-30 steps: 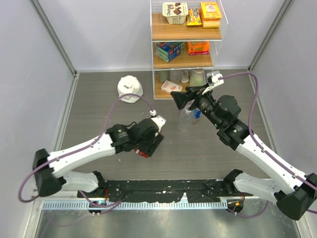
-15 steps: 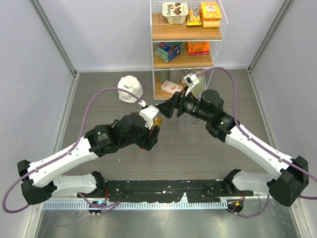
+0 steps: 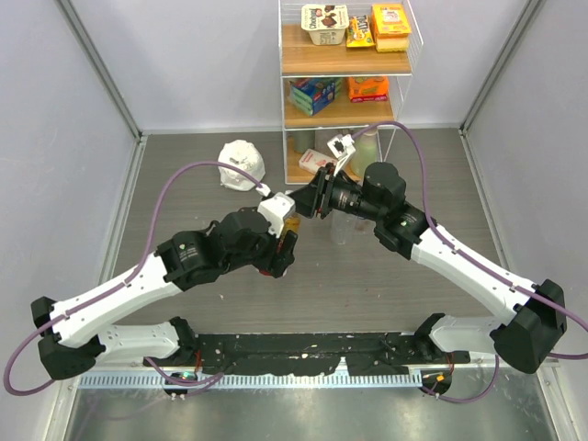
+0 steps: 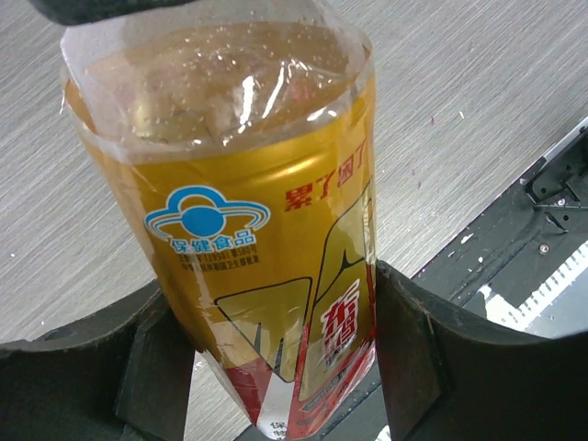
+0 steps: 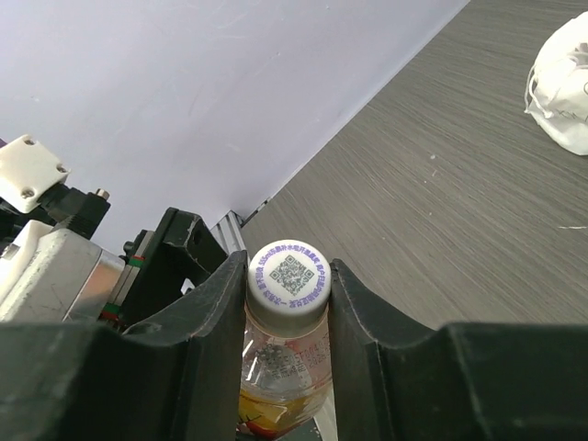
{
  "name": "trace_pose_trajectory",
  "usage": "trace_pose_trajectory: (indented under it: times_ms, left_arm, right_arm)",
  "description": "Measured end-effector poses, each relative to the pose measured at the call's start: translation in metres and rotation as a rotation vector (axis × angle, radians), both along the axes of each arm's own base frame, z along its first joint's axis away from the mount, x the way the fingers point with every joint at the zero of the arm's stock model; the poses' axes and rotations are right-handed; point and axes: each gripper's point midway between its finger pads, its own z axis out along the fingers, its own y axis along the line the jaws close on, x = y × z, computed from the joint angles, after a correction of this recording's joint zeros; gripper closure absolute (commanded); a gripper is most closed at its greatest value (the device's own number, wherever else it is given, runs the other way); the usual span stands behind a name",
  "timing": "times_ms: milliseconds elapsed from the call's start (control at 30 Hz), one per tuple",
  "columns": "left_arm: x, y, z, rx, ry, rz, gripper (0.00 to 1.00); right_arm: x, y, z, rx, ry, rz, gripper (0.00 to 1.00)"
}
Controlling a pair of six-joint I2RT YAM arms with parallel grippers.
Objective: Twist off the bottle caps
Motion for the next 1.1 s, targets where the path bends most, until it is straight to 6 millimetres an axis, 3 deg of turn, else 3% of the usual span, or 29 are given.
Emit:
trace_pose_trajectory:
  times_ms: [200,433,633,967,1100]
  left_arm:
    - [-0.002,0.004,0.007,-0.026,-0.009,0.002,0.0]
    - [-0.009,0.014,0.032,-0.129,-0.043,0.013,0.0]
    - [-0.011,0.014,0.037,-0.246,-0.024,-0.008,0.0]
    - [-0.021,-0.011,0.049,-0.453,0.067,-0.16,0.0]
    - [-0.029,-0.021,0.047,-0.486,0.102,-0.217,0.11]
  right_arm:
    - [0.0,0.0,0.003,0.003,-0.021,0.004,0.99]
    - [-0.006,-0.006,0.009,0.0,-0.085,0.006,0.99]
    - [-0.021,-0.01,0.028,0.032,-0.165,0.058,0.99]
    - [-0.041,-0.011,0.048,0.081,-0.231,0.143,0.99]
    - [-0.047,-0.017,0.06,0.107,-0.265,0.141,0.99]
